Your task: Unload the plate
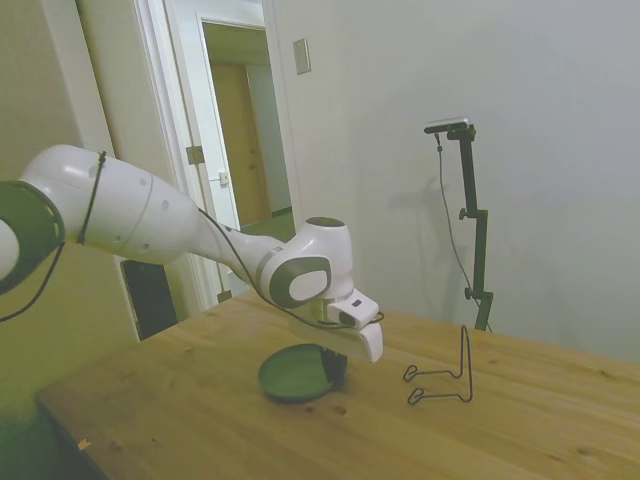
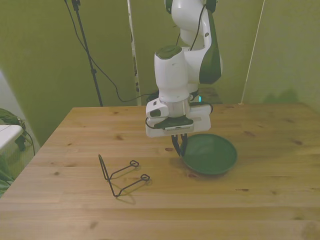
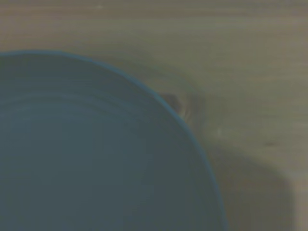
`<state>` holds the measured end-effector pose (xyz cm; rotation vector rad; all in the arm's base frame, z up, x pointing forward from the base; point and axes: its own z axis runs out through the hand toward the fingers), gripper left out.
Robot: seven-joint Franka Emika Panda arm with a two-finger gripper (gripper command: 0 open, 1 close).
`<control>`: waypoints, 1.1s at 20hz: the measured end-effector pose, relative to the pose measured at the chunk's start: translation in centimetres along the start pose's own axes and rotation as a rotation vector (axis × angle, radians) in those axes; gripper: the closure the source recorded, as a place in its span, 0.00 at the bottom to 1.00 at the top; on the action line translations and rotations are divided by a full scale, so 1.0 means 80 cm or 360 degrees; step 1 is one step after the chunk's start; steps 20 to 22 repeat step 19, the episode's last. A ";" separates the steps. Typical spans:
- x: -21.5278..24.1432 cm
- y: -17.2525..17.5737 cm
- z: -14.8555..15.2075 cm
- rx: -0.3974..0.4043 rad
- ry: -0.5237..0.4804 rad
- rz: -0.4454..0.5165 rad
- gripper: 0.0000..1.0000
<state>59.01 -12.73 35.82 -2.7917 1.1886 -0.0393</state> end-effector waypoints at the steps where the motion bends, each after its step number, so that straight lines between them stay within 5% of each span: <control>1: -0.011 0.009 0.000 0.0002 0.0002 0.0010 0.00; 12: -0.032 0.032 -0.007 -0.0016 0.0012 0.0046 0.00; 19: -0.026 0.019 -0.101 -0.0012 0.0027 0.0083 0.00; 22: -0.026 0.019 -0.101 -0.0012 0.0027 0.0083 0.00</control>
